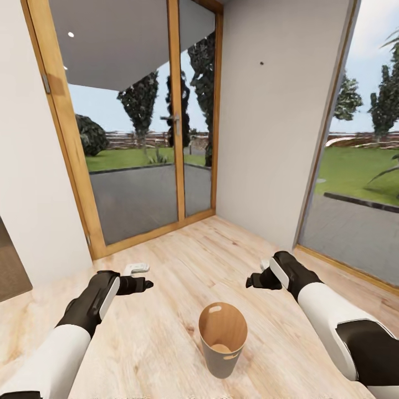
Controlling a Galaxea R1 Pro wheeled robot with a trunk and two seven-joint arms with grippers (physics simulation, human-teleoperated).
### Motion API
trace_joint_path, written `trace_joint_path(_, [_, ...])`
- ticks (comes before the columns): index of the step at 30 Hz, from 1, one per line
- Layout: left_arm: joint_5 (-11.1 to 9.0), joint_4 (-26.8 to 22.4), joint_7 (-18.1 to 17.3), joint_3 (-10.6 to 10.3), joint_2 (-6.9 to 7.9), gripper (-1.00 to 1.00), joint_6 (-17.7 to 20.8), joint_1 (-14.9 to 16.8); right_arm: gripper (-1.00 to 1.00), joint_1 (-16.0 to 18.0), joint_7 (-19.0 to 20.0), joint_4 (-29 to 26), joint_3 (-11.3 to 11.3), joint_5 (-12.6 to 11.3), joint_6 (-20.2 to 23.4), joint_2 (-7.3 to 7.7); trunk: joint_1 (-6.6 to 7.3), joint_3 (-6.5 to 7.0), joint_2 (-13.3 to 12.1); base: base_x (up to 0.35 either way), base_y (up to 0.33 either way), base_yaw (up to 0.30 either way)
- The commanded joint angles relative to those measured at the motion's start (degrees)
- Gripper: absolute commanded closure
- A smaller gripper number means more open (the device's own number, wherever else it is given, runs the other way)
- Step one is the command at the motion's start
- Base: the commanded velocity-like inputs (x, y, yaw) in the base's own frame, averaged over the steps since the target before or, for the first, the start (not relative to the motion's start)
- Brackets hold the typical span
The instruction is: Put the three can of soda from the living room inside the tash can in the kitchen.
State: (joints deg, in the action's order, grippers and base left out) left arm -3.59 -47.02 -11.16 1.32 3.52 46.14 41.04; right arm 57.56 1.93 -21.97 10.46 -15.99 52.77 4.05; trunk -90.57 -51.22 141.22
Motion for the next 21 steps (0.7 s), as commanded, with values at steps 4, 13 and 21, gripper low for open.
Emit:
trace_joint_path(4, [0.0,0.0,0.0,0.0,0.0,-1.0,0.0,0.0,-1.0,0.0,0.0,0.0,0.0,0.0,0.0,-0.01,-0.88,-1.09,1.6,0.0,0.0,0.0])
trace_joint_path(13, [0.0,0.0,-0.1,0.0,0.0,-1.0,0.0,0.0,-1.0,0.0,0.0,0.0,0.0,0.0,0.0,-0.01,-1.31,-3.86,2.1,0.0,0.0,0.0])
trace_joint_path(21, [0.0,0.0,-0.1,-0.1,0.0,-1.0,0.0,0.0,-1.0,0.0,0.0,0.0,0.1,0.0,0.0,-0.01,-1.51,-6.36,2.2,0.0,0.0,0.0])
